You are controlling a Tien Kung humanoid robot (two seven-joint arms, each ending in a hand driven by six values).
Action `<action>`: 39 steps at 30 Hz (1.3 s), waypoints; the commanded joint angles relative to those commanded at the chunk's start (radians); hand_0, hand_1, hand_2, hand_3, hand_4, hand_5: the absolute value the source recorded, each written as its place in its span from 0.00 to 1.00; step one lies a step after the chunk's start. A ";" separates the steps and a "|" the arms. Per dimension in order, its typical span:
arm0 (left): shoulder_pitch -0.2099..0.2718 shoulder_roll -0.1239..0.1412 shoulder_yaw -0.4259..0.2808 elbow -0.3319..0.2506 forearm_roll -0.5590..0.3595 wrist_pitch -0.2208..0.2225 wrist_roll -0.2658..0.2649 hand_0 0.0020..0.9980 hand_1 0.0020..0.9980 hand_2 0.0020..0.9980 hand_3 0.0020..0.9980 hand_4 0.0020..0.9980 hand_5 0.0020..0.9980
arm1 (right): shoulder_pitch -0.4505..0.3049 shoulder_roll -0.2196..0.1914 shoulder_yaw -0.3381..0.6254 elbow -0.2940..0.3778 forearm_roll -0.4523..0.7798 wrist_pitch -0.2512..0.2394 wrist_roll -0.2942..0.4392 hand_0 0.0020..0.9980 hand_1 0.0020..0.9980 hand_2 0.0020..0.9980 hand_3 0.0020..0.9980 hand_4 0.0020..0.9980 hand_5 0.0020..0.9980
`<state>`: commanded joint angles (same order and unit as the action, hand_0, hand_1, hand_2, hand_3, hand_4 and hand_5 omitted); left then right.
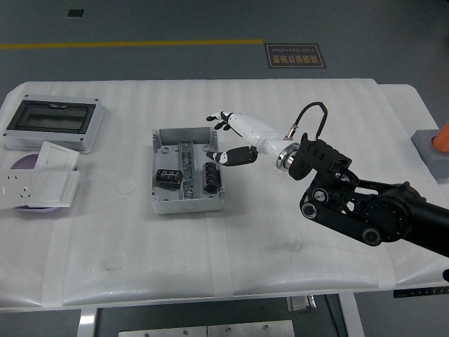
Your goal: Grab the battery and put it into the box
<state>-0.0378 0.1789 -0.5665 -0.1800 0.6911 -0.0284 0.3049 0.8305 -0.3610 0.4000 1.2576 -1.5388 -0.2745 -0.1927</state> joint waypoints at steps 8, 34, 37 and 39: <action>0.010 0.000 -0.005 0.000 0.003 -0.003 0.003 0.65 0.66 0.62 0.62 0.51 0.37 | -0.081 -0.133 0.199 -0.040 -0.042 0.007 -0.001 0.77 0.74 0.73 0.83 0.80 0.42; 0.035 0.009 -0.001 0.000 0.002 -0.008 0.003 0.65 0.66 0.62 0.62 0.50 0.37 | -0.500 -0.147 0.942 0.095 -0.034 -0.011 0.072 0.75 0.73 0.72 0.80 0.81 0.43; 0.036 0.019 0.009 0.000 -0.008 -0.008 0.001 0.65 0.66 0.62 0.62 0.50 0.37 | -0.526 -0.136 0.960 0.104 -0.037 -0.012 0.074 0.75 0.73 0.72 0.80 0.81 0.43; 0.032 0.026 0.023 0.000 -0.015 -0.008 -0.001 0.65 0.66 0.62 0.62 0.50 0.37 | -0.541 -0.127 0.972 0.110 -0.040 -0.019 0.079 0.74 0.72 0.72 0.79 0.82 0.43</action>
<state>-0.0058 0.2049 -0.5434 -0.1800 0.6758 -0.0368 0.3043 0.2898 -0.4878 1.3716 1.3675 -1.5787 -0.2939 -0.1139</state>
